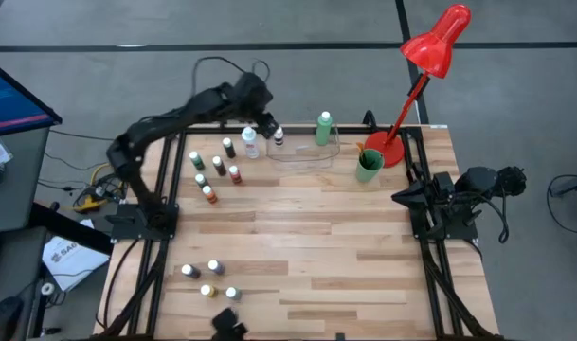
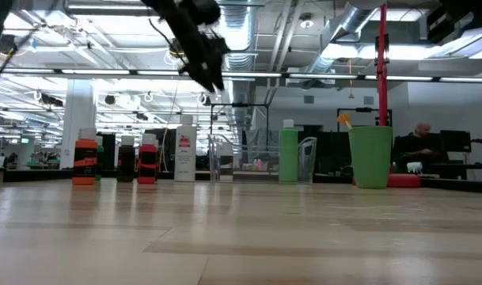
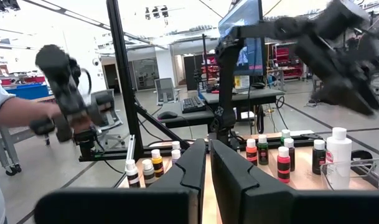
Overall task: Pick & Place Paint Supplies
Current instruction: Put the small black paint bottle into the transparent bin, then put the small brown paint bottle into the transparent bin
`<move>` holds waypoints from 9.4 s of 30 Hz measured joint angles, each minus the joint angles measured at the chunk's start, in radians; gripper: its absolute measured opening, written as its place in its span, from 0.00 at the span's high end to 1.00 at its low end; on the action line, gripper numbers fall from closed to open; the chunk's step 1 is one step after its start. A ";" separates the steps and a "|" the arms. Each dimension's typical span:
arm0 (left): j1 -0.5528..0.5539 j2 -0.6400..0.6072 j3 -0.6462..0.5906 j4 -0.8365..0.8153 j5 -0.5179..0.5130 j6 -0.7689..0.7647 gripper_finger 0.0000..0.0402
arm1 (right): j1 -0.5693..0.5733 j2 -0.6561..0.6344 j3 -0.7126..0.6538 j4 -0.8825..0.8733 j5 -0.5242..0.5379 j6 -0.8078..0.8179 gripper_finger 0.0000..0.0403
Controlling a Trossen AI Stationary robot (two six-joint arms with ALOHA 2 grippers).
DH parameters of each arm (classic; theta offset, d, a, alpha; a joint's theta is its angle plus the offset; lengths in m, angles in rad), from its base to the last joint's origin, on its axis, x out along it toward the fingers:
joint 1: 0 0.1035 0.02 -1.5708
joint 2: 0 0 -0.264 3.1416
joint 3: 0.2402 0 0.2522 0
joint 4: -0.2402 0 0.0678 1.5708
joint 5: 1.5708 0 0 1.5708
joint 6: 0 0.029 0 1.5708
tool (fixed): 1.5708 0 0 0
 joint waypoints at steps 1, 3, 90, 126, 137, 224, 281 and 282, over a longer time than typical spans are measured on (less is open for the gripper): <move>0.000 -0.038 0.000 -0.027 0.001 0.007 0.53 | 0.000 0.000 0.000 0.000 0.000 0.000 0.95; 0.003 -0.105 0.002 -0.101 -0.001 0.044 0.53 | 0.000 0.000 0.000 0.000 0.000 0.000 0.95; 0.214 -0.354 -0.275 -0.104 0.075 -0.115 0.81 | 0.000 0.000 0.000 0.000 0.000 0.000 0.95; -0.117 0.152 0.141 -0.179 0.007 -0.055 0.80 | 0.000 0.000 0.000 0.000 0.000 0.000 0.95; -0.107 0.196 0.116 -0.204 -0.072 -0.066 0.80 | 0.000 0.000 0.000 0.000 0.000 0.000 0.95; -0.080 0.266 -0.043 0.032 -0.056 -0.112 0.75 | 0.000 0.000 0.000 -0.001 0.000 0.000 0.95; 0.080 -0.389 -0.628 -0.191 0.025 -0.348 0.47 | 0.000 0.000 0.000 0.000 0.000 0.000 0.95; 0.080 -0.389 -0.628 -0.192 0.019 -0.347 0.47 | 0.000 0.000 0.000 0.000 0.000 0.000 0.95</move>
